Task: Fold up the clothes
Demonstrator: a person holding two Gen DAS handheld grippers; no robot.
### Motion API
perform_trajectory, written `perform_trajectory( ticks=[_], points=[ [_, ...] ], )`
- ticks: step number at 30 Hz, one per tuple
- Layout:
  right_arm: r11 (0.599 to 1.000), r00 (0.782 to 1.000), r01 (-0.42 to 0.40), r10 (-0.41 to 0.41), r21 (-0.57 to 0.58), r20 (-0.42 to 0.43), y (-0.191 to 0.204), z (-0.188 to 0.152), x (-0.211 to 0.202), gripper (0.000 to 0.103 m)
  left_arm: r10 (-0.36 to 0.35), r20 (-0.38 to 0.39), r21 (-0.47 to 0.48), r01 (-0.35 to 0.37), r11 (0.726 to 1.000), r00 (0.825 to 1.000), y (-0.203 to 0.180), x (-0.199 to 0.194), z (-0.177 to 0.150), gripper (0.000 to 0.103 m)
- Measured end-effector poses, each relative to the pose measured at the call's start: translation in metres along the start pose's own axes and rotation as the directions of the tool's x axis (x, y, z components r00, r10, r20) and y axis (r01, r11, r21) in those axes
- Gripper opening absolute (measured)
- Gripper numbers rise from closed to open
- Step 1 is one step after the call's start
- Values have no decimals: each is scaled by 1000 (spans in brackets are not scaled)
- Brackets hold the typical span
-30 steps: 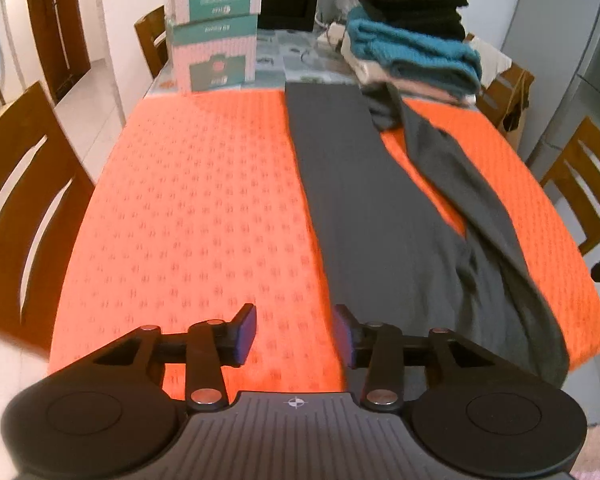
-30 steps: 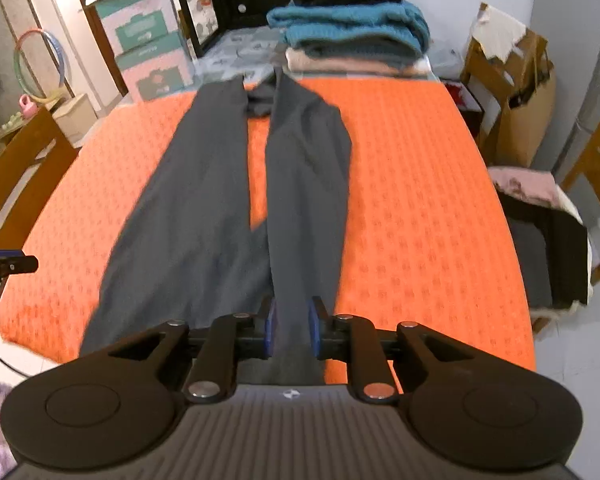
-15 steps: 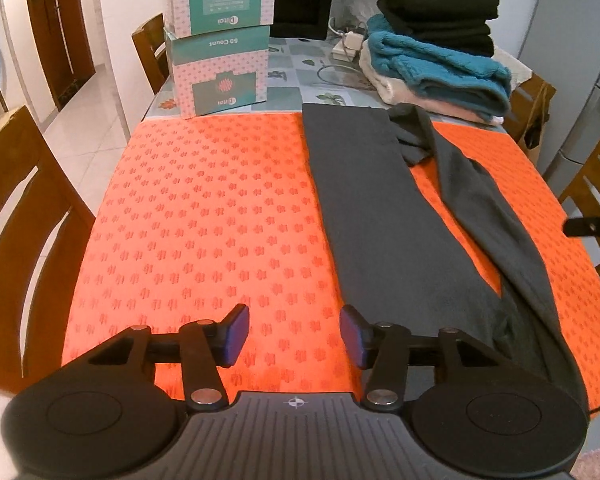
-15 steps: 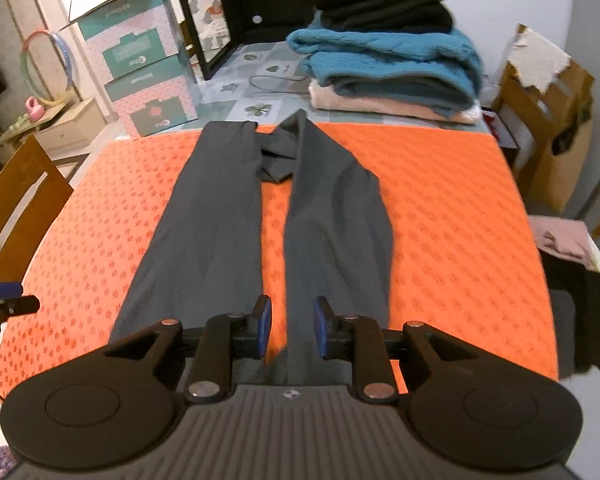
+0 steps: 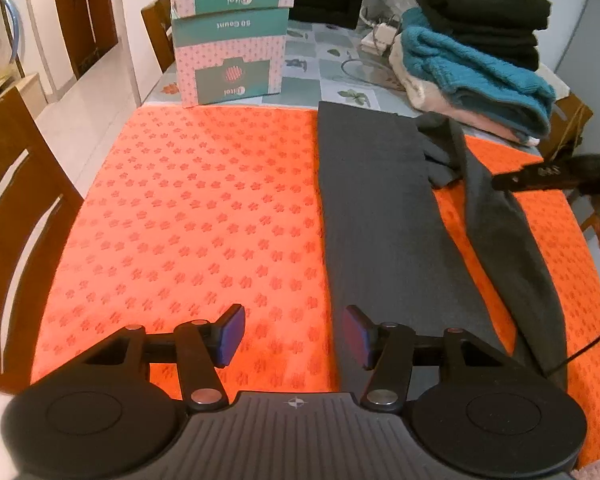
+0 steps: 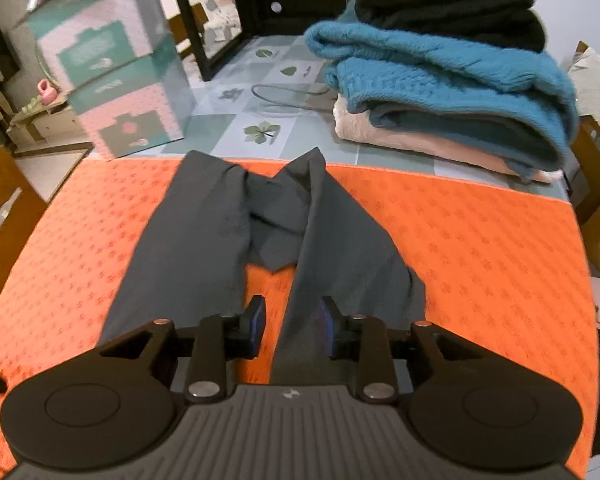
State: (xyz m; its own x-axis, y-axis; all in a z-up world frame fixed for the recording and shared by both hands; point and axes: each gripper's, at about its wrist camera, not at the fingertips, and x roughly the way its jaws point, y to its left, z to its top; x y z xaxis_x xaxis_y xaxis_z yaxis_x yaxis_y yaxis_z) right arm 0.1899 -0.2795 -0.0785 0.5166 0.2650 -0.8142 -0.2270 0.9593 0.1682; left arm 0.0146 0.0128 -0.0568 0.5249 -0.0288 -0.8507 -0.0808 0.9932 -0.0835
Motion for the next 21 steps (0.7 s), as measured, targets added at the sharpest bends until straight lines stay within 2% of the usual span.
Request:
perform_trajectory(
  ticks=[5,7,9,12,15,21],
  points=[
    [999,999,43,-43,2,-24,-2,20,45,41,10,-44,3,-10,1000,999,-1,24,15,58],
    [998,998,61,-61,0,-35,-3,23,59,37,8,-59,12,-8,1000,998,-3,33,20,58],
    [998,996,69,-70,-9,-48,-5,24,65,2,6,-66,27,-4,1000,998,-5,39,24,58],
    [998,998,64,-64,-22,-29,-10,27,58,2,-7,-66,50,10,999,998,-9,45,29,58],
    [999,999,45,-45,-20,5,-23,33,34,2,-24,-70,60,28,998,997,-12,50,32,58],
    [998,999,-1,-1,63,35,-84,53,-7,2,-53,-83,69,59,996,995,-17,59,37,58]
  ],
)
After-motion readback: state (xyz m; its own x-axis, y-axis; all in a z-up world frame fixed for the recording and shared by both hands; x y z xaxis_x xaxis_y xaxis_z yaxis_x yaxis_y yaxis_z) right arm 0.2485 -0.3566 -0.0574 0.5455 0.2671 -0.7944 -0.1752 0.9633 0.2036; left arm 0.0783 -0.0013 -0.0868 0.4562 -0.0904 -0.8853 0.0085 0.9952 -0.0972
